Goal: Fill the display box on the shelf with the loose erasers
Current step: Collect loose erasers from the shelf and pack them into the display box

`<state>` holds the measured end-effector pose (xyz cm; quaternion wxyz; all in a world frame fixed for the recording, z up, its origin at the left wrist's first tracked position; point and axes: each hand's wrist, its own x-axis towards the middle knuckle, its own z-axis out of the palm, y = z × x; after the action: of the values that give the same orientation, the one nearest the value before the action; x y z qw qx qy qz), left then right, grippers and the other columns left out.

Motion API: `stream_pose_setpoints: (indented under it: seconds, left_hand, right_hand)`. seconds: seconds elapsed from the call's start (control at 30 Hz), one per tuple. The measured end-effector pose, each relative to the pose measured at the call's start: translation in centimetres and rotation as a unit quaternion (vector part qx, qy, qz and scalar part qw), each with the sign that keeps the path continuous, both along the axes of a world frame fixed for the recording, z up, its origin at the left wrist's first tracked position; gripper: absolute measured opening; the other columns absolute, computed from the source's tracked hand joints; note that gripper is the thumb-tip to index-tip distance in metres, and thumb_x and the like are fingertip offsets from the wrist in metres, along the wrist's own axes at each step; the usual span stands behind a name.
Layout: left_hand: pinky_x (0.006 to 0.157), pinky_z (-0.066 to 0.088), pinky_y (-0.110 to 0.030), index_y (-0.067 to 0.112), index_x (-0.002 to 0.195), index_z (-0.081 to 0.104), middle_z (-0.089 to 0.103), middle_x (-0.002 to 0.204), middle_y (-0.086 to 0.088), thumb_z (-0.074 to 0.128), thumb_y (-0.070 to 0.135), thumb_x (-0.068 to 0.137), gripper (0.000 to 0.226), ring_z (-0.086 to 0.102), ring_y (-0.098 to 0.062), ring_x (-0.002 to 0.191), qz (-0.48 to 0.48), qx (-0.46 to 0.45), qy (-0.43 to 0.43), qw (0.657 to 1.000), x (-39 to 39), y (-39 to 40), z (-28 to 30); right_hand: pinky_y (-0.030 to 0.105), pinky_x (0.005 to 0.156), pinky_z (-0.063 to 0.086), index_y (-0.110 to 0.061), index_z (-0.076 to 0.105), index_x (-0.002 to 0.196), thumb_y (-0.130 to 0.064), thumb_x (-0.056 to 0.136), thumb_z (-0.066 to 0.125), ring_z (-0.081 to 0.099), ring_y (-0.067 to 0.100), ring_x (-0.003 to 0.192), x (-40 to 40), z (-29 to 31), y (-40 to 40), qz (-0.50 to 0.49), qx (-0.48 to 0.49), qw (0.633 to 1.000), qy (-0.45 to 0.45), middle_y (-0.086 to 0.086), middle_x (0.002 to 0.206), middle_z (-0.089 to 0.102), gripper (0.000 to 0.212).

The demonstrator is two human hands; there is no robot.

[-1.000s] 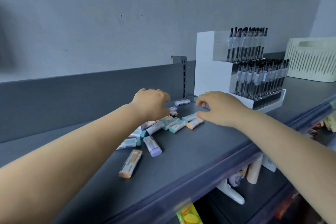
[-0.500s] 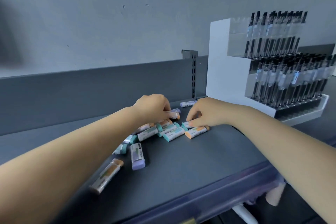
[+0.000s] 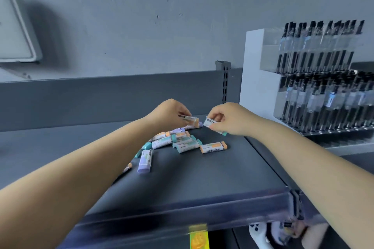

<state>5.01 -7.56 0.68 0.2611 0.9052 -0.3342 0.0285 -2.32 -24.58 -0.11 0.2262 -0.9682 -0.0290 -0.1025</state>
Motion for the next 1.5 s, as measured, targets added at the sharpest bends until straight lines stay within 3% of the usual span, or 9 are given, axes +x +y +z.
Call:
stream_pose_setpoints:
  seconds: [0.17,0.27,0.4,0.5,0.67,0.87,1.1,1.37,1.5]
  left_hand:
    - [0.053,0.04,-0.003,0.012,0.09,0.07,0.067,0.079,0.002,0.071,0.021,0.079,0.014,0.056,-0.002,0.062,0.061,-0.095,0.023,0.993,-1.6,2.1,0.0]
    - [0.066,0.045,-0.018,0.013,0.084,0.068,0.071,0.078,-0.003,0.072,0.024,0.078,0.013,0.059,-0.01,0.065,0.111,-0.153,0.048,0.981,-3.0,4.1,-0.2]
    - [0.055,0.04,-0.015,0.012,0.085,0.068,0.066,0.071,0.003,0.073,0.018,0.075,0.013,0.054,-0.008,0.062,0.18,-0.213,0.069,0.958,-5.1,7.4,-0.4]
    - [0.055,0.041,-0.02,0.012,0.088,0.066,0.066,0.075,0.0,0.071,0.012,0.076,0.013,0.053,-0.011,0.061,0.214,-0.237,0.08,0.944,-6.5,10.1,-0.5]
    - [0.059,0.042,-0.023,0.03,0.081,0.061,0.066,0.075,0.004,0.067,0.01,0.081,0.021,0.051,-0.01,0.06,0.234,-0.281,0.076,0.928,-8.5,15.0,-0.2]
    - [0.057,0.046,-0.022,0.019,0.079,0.062,0.066,0.075,0.001,0.066,0.003,0.079,0.017,0.058,-0.009,0.057,0.28,-0.311,0.059,0.906,-10.0,22.4,-0.1]
    - [0.053,0.049,-0.02,0.025,0.082,0.062,0.066,0.073,-0.001,0.066,0.0,0.078,0.026,0.059,-0.004,0.048,0.325,-0.337,0.041,0.883,-12.0,34.1,0.0]
    - [0.059,0.048,-0.029,0.014,0.077,0.058,0.069,0.08,-0.011,0.07,0.0,0.074,0.019,0.065,-0.021,0.066,0.357,-0.368,0.024,0.858,-13.1,46.4,0.2]
    - [0.055,0.048,-0.026,0.013,0.075,0.056,0.07,0.078,-0.008,0.073,0.003,0.074,0.019,0.066,-0.017,0.065,0.361,-0.367,0.013,0.857,-12.3,50.7,0.2]
  right_hand:
    - [0.029,0.071,0.049,-0.02,0.061,0.081,-0.015,0.079,0.067,0.058,0.009,0.067,-0.6,0.7,0.8,0.025,0.128,0.991,-0.039,-0.006,0.076,0.064,0.008]
    - [0.024,0.064,0.05,-0.018,0.06,0.08,-0.008,0.08,0.064,0.061,0.011,0.063,-0.8,0.7,2.2,0.046,0.229,0.971,-0.046,-0.001,0.076,0.067,0.01]
    - [0.016,0.055,0.045,-0.018,0.061,0.089,-0.007,0.082,0.062,0.059,0.008,0.058,-0.9,0.3,5.1,0.076,0.328,0.941,-0.043,-0.003,0.08,0.069,0.014]
    - [0.015,0.054,0.045,-0.022,0.064,0.094,-0.007,0.082,0.061,0.058,0.009,0.057,-1.1,0.3,7.9,0.11,0.343,0.932,-0.032,-0.004,0.077,0.068,0.019]
    - [0.018,0.051,0.044,-0.017,0.059,0.079,-0.003,0.081,0.062,0.059,0.01,0.054,-1.1,0.8,13.1,0.152,0.384,0.911,-0.003,0.003,0.076,0.066,0.014]
    - [0.02,0.055,0.047,-0.014,0.052,0.073,-0.001,0.079,0.064,0.063,0.012,0.055,-0.6,0.8,20.6,0.183,0.412,0.892,0.012,0.011,0.082,0.066,0.018]
    - [0.019,0.058,0.049,-0.014,0.057,0.073,0.002,0.078,0.062,0.063,0.012,0.056,-0.8,0.3,32.0,0.221,0.431,0.874,0.046,0.007,0.077,0.065,0.018]
    - [0.013,0.053,0.048,-0.013,0.063,0.073,0.002,0.079,0.065,0.062,0.006,0.052,-1.0,-0.1,43.9,0.241,0.456,0.856,0.041,0.001,0.071,0.066,0.016]
    - [0.016,0.055,0.048,-0.013,0.062,0.07,0.002,0.077,0.066,0.063,0.011,0.06,-0.3,-0.2,48.2,0.237,0.457,0.857,0.028,0.003,0.074,0.067,0.017]
